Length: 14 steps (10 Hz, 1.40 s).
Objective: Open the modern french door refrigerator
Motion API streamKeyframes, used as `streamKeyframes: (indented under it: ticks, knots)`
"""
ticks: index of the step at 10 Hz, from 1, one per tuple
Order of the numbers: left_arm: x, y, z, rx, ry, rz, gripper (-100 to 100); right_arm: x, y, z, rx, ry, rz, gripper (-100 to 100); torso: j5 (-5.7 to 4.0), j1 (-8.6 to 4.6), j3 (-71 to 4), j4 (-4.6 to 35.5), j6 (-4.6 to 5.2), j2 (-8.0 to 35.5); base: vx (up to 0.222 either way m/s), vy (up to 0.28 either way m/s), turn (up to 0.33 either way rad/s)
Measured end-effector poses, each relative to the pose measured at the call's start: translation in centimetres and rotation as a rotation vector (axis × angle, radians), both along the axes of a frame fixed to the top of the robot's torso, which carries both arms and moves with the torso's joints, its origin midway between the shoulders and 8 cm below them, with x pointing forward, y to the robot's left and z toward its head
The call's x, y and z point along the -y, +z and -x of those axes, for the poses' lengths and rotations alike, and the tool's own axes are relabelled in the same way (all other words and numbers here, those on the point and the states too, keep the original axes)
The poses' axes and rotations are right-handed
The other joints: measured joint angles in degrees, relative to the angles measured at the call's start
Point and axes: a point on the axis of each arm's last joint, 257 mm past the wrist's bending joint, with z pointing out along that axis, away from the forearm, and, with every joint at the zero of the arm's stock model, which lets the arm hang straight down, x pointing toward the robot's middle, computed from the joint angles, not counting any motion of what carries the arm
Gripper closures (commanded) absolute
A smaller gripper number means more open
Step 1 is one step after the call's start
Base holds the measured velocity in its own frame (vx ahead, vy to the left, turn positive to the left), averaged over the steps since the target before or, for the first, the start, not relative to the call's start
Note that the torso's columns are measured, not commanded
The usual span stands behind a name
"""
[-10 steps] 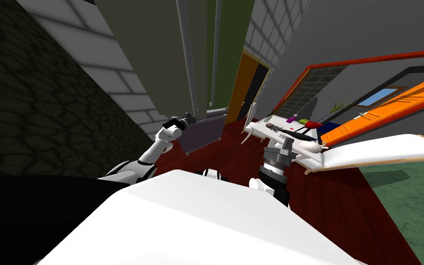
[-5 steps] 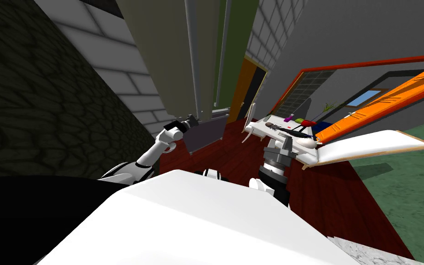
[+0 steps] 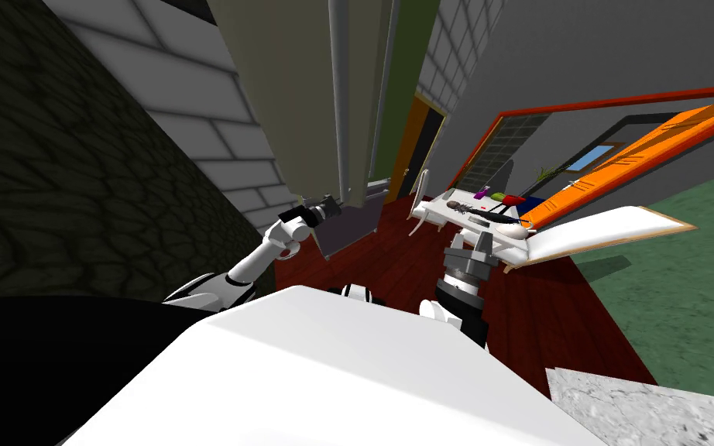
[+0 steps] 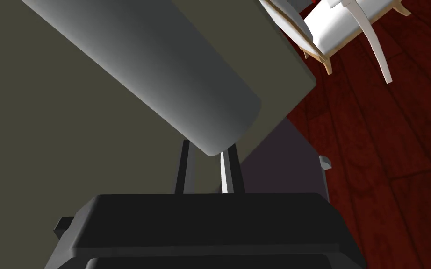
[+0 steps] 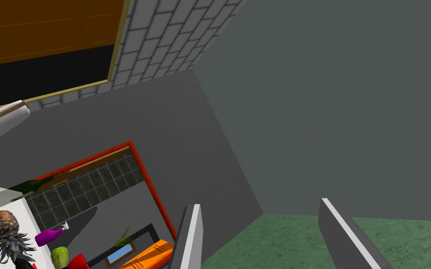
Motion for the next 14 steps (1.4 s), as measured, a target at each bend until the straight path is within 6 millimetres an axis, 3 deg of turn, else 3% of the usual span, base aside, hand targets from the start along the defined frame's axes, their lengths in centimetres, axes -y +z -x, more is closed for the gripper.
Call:
streamKeyframes:
  ticks: [2, 3, 5, 10, 11, 14]
  knots:
    - [2.5, -0.1, 1.8, -0.002, -0.063, 0.002, 100, 0.0, 0.0, 0.0, 0.000, 0.000, 0.000, 0, -0.04, -0.08, -0.1, 0.0, 0.05, -0.1, -0.109, 0.262, -0.091]
    - [3.6, -0.2, 2.4, -0.007, -0.095, 0.004, -100, 0.0, 0.0, 0.0, 0.000, 0.000, 0.000, 0, -0.06, -0.10, -0.1, 0.0, 0.08, -0.1, -0.015, 0.103, 0.102]
    - [3.8, 1.7, 3.0, -0.002, -0.115, 0.008, -100, 0.0, 0.0, 0.0, 0.000, 0.000, -0.001, 0, -0.21, -0.74, -0.5, -0.2, 0.01, -0.7, 0.063, -0.074, 0.166]
    - [3.9, 3.3, 4.2, -0.040, -0.151, -0.010, -100, 0.0, 0.0, 0.0, 0.000, 0.000, -0.001, 0, -0.15, 0.15, -0.1, 0.6, 0.10, 0.2, 0.037, -0.049, 0.062]
    - [3.7, 3.0, 4.2, -0.047, -0.149, -0.014, 0, 0.0, 0.0, 0.0, 0.000, 0.000, -0.001, 0, -0.07, 0.19, -0.1, 0.4, 0.14, 0.2, 0.007, -0.004, 0.001]
    - [3.5, 2.4, 4.1, -0.060, -0.144, -0.020, 0, 0.0, 0.0, 0.0, 0.000, 0.000, 0.000, 0, -0.02, 0.00, -0.1, 0.0, 0.00, -0.2, 0.000, 0.000, 0.000]
